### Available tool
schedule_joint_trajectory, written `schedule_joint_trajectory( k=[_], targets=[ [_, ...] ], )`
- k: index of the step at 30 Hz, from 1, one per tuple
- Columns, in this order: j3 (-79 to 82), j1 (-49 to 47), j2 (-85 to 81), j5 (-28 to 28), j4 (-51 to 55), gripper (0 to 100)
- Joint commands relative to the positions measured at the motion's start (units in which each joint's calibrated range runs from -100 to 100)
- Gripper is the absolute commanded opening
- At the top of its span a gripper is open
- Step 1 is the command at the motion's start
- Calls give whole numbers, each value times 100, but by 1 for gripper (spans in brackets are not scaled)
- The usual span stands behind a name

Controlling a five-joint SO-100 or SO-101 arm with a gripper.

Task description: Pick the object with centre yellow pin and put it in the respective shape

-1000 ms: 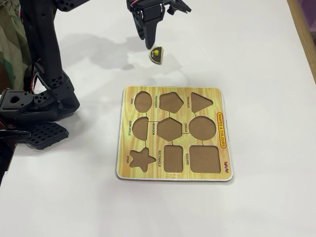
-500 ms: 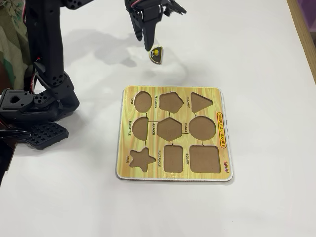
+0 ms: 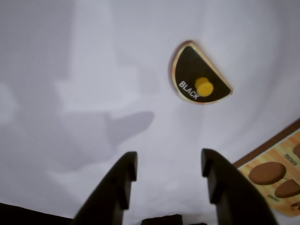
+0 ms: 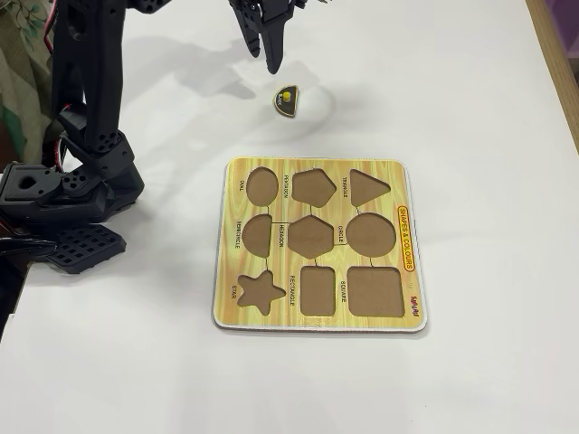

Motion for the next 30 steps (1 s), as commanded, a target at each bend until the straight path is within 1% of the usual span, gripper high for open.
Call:
schedule_joint_trajectory(
  k=[1, 11, 18, 21, 26, 30],
  targets=[
    [-252, -37, -98, 44, 13, 16],
    [-144, 207, -73, 55, 56, 16],
    [-144, 657, -73, 60, 56, 16],
    [-144, 793, -73, 212, -21, 16],
    [-288, 715, 211, 238, -47, 16],
    [-692, 627, 555, 243, -39, 16]
  ],
)
